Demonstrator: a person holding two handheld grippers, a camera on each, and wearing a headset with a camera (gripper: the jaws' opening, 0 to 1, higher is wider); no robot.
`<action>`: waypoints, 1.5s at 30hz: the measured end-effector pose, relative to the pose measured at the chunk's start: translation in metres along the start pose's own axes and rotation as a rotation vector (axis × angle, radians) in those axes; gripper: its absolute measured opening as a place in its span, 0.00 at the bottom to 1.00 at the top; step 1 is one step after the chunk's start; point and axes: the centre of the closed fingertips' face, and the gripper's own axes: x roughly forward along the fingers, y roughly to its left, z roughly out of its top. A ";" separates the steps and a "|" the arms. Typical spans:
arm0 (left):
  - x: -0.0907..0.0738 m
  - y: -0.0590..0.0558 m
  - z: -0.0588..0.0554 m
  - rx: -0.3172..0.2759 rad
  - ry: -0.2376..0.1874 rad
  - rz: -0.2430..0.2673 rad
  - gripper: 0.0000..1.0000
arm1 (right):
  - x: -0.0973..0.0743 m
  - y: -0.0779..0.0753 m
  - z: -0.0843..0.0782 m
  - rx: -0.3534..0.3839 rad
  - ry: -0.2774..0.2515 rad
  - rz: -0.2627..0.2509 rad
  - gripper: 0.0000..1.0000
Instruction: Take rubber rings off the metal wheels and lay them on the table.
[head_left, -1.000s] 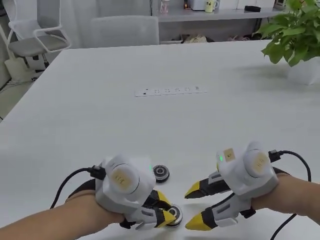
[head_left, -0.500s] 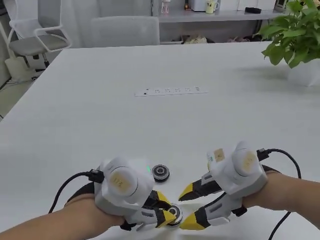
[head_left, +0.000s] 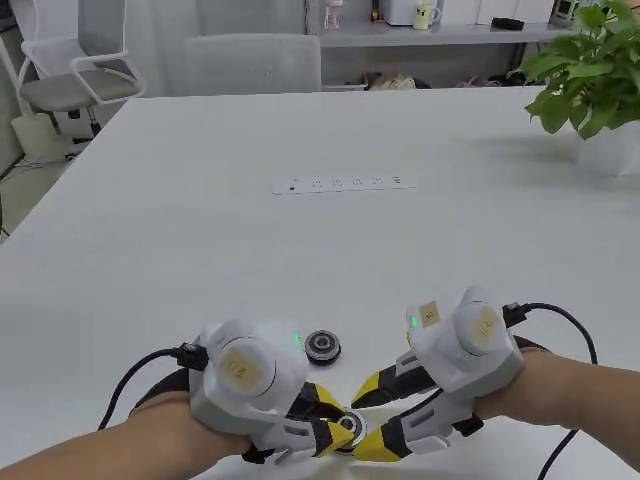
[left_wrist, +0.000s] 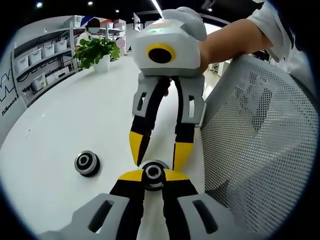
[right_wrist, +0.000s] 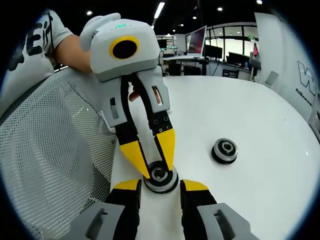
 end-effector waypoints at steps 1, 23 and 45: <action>0.000 0.000 0.000 -0.003 -0.002 0.000 0.09 | 0.000 0.000 0.000 0.008 -0.005 -0.001 0.28; 0.001 0.000 0.000 -0.003 -0.006 0.002 0.09 | -0.004 0.000 -0.005 0.038 -0.026 -0.006 0.22; 0.001 0.000 0.000 -0.006 -0.010 0.001 0.09 | -0.008 -0.004 -0.015 -0.002 0.034 -0.032 0.11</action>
